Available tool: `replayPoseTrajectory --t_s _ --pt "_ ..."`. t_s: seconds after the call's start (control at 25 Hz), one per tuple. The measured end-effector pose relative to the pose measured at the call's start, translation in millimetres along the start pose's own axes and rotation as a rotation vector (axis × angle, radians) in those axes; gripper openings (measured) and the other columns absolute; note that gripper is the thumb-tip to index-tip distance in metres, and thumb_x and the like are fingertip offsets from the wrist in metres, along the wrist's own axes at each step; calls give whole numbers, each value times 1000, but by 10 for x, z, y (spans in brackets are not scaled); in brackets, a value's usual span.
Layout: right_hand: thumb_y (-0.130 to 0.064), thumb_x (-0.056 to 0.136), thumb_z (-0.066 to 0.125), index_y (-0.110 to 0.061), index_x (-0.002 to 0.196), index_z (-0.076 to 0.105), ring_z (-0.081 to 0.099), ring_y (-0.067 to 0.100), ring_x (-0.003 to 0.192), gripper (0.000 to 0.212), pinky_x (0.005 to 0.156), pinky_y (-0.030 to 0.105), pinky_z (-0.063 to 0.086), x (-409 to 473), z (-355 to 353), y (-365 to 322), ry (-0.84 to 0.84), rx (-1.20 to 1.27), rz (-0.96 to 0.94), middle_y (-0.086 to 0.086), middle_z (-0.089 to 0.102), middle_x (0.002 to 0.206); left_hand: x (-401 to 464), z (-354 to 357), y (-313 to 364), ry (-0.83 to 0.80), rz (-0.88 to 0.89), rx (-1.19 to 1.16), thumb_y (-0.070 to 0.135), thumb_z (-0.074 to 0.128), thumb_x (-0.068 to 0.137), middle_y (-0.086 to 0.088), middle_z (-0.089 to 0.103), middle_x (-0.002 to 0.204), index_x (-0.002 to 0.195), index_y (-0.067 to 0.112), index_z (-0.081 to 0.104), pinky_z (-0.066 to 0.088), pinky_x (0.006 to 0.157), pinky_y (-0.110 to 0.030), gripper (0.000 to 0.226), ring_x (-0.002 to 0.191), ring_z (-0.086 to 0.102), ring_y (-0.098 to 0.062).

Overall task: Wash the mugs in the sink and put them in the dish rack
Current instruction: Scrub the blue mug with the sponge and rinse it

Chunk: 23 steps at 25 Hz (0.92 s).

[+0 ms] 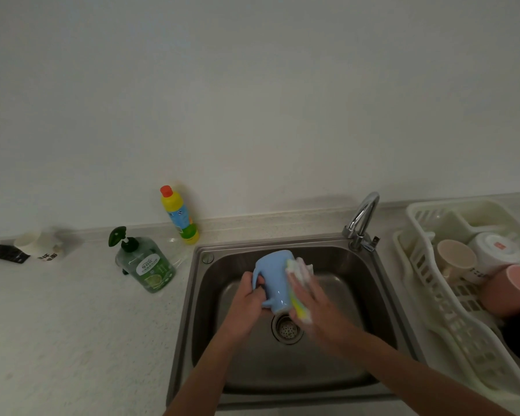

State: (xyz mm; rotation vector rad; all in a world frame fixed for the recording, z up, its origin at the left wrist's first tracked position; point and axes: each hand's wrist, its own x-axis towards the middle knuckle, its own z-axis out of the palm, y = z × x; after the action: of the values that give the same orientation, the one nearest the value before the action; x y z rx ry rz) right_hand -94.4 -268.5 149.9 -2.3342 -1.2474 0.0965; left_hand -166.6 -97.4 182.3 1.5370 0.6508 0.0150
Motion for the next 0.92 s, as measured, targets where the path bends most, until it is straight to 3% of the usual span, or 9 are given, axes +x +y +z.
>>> replayPoseTrajectory --t_s 0.12,0.2,0.28,0.36,0.48,0.6,0.68,0.8,0.92 --pt "-50 94 45 -25 156 19 4 38 150 72 115 54 20 144 56 -5 90 -234 -180 6 2 165 -48 105 -7 -125 26 39 7 43 102 -18 63 110 116 10 51 61 73 -31 16 92 69 -18" --pt "-50 99 38 -36 156 12 1 26 153 64 120 49 16 230 -131 -1 78 8 -118 -6 -2 166 -98 125 -4 -150 11 30 5 42 102 -14 63 111 117 8 51 59 70 -27 18 95 68 -19" --pt "-52 101 38 -49 151 6 23 15 148 60 115 38 35 196 -198 96 48 313 -18 -9 8 164 -116 95 15 -101 -26 -45 8 42 103 -15 63 113 117 7 52 57 66 -25 18 97 68 -23" --pt "-56 97 39 -54 143 3 38 12 139 59 107 28 42 124 -186 88 39 260 31 -2 17 163 -94 61 38 -17 -49 -67 8 43 102 -17 63 111 116 6 53 55 60 -22 17 92 68 -23" --pt "-43 101 43 -37 154 8 7 27 150 64 116 38 32 30 3 -31 61 23 1 3 -3 165 -28 63 25 3 -27 32 9 43 102 -18 62 111 116 6 51 59 68 -28 16 94 67 -23" --pt "-48 94 48 -24 157 17 3 43 149 74 115 52 23 148 38 -36 101 -244 -159 9 -3 165 -69 107 -5 -104 8 42 4 44 100 -20 64 110 117 7 51 61 78 -36 19 97 69 -24" --pt "-45 98 50 -33 158 6 -6 27 153 75 120 45 17 214 -106 0 55 -20 -86 -5 -10 165 -100 84 -10 -124 14 48 3 44 99 -19 64 110 114 5 53 61 80 -40 18 99 68 -27" --pt "-50 98 41 -49 150 3 18 16 150 64 112 31 38 115 -221 61 27 460 94 -10 4 165 -112 22 -1 -48 -41 -50 2 45 98 -19 66 106 106 4 55 60 70 -35 13 91 70 -26" --pt "-43 102 45 -43 151 0 1 13 152 67 120 41 28 -41 -75 -27 -40 216 76 -10 -6 165 -53 -4 30 25 -54 -16 5 44 101 -18 64 106 109 6 55 55 62 -24 14 86 69 -21"
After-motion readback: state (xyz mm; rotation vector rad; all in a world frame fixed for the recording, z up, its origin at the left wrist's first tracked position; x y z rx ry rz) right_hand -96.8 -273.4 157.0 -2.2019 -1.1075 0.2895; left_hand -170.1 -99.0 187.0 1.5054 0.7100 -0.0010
